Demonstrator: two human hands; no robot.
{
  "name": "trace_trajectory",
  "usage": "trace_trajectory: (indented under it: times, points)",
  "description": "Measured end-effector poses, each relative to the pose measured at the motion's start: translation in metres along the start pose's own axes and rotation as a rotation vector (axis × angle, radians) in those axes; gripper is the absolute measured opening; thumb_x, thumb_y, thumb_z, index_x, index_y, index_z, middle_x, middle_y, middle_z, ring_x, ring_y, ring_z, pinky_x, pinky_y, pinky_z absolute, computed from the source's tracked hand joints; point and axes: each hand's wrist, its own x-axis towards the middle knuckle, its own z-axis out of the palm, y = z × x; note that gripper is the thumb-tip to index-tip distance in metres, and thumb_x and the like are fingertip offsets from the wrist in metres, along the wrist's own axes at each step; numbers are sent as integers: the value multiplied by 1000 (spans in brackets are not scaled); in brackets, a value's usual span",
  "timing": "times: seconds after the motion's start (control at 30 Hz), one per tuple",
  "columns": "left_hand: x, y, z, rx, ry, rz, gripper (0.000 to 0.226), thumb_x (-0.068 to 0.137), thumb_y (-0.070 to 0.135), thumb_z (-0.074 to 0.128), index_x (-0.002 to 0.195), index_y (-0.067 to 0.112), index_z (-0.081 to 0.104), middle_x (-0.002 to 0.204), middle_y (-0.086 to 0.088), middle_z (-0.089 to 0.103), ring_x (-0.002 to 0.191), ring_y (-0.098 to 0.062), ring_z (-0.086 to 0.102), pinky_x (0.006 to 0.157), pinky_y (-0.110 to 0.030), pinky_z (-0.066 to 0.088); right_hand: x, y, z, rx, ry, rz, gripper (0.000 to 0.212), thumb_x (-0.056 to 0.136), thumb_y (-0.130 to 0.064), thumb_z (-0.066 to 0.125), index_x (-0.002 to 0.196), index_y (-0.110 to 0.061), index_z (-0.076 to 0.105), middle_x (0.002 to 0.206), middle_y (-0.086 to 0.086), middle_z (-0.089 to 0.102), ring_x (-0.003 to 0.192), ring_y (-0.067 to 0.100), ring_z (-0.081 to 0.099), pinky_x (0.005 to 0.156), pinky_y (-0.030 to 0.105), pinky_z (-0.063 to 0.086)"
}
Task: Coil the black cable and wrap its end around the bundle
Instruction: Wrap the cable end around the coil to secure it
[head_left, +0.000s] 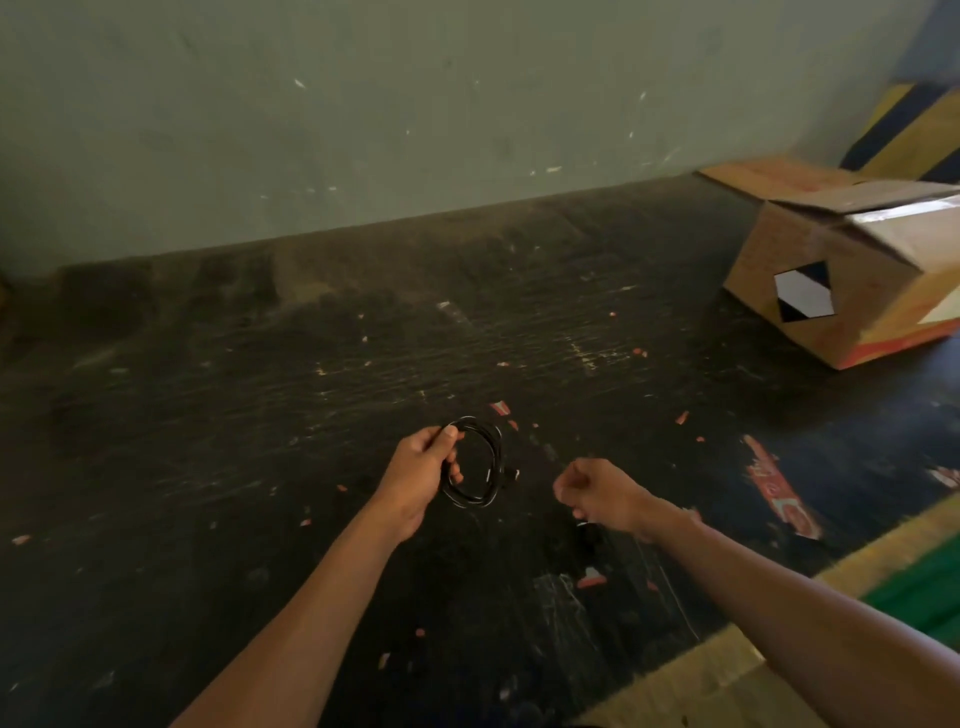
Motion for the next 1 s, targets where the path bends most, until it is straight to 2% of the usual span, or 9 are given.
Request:
trace_trajectory:
  times: [0.13, 0.3, 0.47, 0.57, 0.67, 0.73, 0.83, 0.9, 1.0]
  points:
    - [4, -9, -1, 146, 19, 48, 18, 102, 26, 54, 102, 15, 69, 79, -1, 62, 79, -18, 62, 79, -34, 52, -9, 25, -8, -452, -54, 71, 28, 90, -34, 65, 112, -18, 59, 112, 4, 63, 103, 20, 61, 89, 36, 51]
    - [4, -14, 1, 264, 14, 67, 19, 101, 32, 55, 99, 19, 69, 72, 3, 60, 70, -14, 59, 79, -38, 53, -14, 33, 0, -506, -77, 71, 37, 88, -25, 67, 121, -19, 51, 115, 4, 61, 100, 19, 61, 85, 33, 53]
    - [-4, -11, 3, 284, -13, 4, 18, 102, 31, 52, 108, 20, 65, 77, 0, 56, 73, -16, 55, 94, -48, 52, -7, 17, 1, -294, -112, 51, 29, 91, -17, 65, 119, -16, 57, 95, 1, 62, 77, 11, 62, 60, 21, 50]
    - [-9, -7, 2, 272, -10, -40, 17, 103, 30, 50, 109, 22, 63, 82, -2, 55, 77, -17, 54, 96, -47, 52, -6, -11, 6, -41, -106, -26, 23, 89, -14, 68, 111, -15, 62, 96, 9, 68, 75, 13, 65, 72, 29, 58]
    - [-11, -2, 3, 207, -4, -60, 20, 103, 24, 50, 118, 15, 61, 80, -1, 53, 72, -15, 51, 81, -36, 51, -8, -45, 14, 115, -91, -214, 25, 87, -15, 71, 108, -21, 60, 95, 8, 69, 73, 12, 67, 72, 28, 59]
    - [-13, 4, 5, 55, -31, -81, 26, 102, 24, 53, 121, 9, 61, 76, 0, 51, 69, -13, 48, 72, -32, 47, -11, -66, 20, 82, -34, -331, 35, 85, -18, 73, 111, -30, 53, 91, 3, 69, 71, 7, 68, 62, 20, 54]
    - [-19, 14, 3, -82, -112, -73, 29, 98, 32, 59, 118, 12, 66, 74, 4, 60, 71, -13, 51, 71, -32, 47, -14, -90, 27, -20, 64, -492, 45, 84, -18, 73, 109, -38, 42, 82, 0, 68, 74, -1, 69, 56, 12, 51]
    - [-23, 21, 2, -82, -165, -50, 31, 98, 32, 58, 120, 12, 67, 84, 3, 71, 76, -13, 56, 73, -31, 48, -15, -100, 31, -23, 92, -575, 43, 84, -15, 73, 102, -39, 41, 80, -1, 68, 74, 0, 69, 58, 12, 52]
    - [-26, 28, -2, -95, -162, -38, 29, 103, 26, 50, 123, 11, 65, 106, -9, 69, 84, -17, 59, 75, -33, 50, -15, -108, 35, -53, 112, -633, 33, 86, -18, 72, 100, -35, 47, 87, -2, 69, 81, 2, 69, 69, 20, 56]
